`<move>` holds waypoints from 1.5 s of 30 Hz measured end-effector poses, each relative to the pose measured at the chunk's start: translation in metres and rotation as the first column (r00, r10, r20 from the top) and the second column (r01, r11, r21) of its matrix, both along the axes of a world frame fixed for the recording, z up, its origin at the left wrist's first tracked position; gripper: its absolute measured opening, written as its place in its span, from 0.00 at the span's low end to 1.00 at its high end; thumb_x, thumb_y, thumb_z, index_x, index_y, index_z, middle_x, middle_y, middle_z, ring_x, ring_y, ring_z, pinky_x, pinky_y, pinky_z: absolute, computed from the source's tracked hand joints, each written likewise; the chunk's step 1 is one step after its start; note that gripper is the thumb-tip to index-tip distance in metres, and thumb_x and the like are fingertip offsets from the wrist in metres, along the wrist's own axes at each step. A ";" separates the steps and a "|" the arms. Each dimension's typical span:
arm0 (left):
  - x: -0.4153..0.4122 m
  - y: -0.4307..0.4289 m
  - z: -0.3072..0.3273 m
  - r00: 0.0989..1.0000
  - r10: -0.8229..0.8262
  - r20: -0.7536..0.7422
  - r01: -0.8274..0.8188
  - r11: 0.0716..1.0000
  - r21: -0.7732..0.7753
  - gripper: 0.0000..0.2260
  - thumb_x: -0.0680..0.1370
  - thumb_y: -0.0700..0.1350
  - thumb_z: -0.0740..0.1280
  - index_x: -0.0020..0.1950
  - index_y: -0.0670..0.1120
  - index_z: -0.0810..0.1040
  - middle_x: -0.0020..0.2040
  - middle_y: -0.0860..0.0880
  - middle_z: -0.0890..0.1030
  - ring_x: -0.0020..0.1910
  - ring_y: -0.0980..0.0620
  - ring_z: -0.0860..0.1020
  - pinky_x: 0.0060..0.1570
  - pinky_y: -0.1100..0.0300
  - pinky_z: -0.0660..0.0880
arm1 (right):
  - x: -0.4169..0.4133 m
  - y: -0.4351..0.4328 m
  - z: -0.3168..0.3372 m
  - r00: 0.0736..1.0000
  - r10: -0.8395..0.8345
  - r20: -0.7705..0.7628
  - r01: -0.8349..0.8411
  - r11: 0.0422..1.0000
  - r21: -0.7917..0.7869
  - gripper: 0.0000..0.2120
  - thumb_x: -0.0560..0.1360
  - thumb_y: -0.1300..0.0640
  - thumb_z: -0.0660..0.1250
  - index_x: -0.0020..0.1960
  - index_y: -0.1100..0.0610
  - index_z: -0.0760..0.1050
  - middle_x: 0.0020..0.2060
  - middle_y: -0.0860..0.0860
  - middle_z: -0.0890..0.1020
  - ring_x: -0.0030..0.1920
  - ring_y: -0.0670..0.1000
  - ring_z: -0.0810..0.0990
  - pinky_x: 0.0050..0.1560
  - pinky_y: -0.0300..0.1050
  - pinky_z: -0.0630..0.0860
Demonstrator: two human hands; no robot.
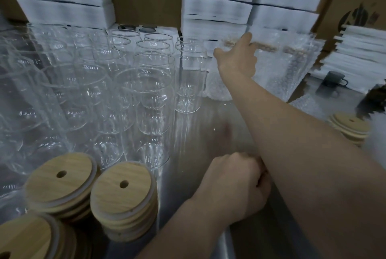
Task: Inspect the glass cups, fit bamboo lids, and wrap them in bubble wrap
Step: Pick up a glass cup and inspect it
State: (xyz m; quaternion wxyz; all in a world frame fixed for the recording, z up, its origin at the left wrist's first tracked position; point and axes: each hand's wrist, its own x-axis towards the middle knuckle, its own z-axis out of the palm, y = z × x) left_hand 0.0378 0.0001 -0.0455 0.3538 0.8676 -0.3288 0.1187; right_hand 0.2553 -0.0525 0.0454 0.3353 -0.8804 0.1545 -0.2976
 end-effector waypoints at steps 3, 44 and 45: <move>0.000 0.000 0.001 1.000 0.005 -0.014 -0.005 1.000 0.010 0.13 0.72 0.47 0.55 0.32 0.51 0.53 0.37 0.41 0.75 0.33 0.40 0.64 0.33 0.53 0.66 | 0.004 -0.001 -0.001 1.000 -0.011 0.010 0.012 0.999 -0.044 0.31 0.75 0.47 0.69 0.72 0.55 0.59 0.67 0.55 0.68 0.59 0.58 0.74 0.42 0.48 0.67; 0.004 -0.001 0.005 0.789 0.614 -0.008 -0.552 0.704 -0.448 0.34 0.70 0.41 0.72 0.74 0.40 0.64 0.74 0.39 0.63 0.73 0.39 0.63 0.71 0.44 0.62 | -0.152 -0.024 -0.015 0.757 0.580 0.301 -0.606 0.795 -0.009 0.14 0.74 0.62 0.70 0.49 0.51 0.66 0.51 0.46 0.70 0.57 0.50 0.71 0.64 0.45 0.71; 0.004 -0.001 0.005 0.806 0.591 -0.027 -0.542 0.719 -0.435 0.37 0.71 0.44 0.73 0.76 0.41 0.61 0.76 0.39 0.60 0.75 0.41 0.60 0.73 0.45 0.60 | -0.164 -0.028 -0.016 0.761 0.557 0.331 -0.603 0.796 0.047 0.15 0.75 0.62 0.71 0.49 0.48 0.66 0.53 0.48 0.70 0.58 0.49 0.72 0.64 0.42 0.71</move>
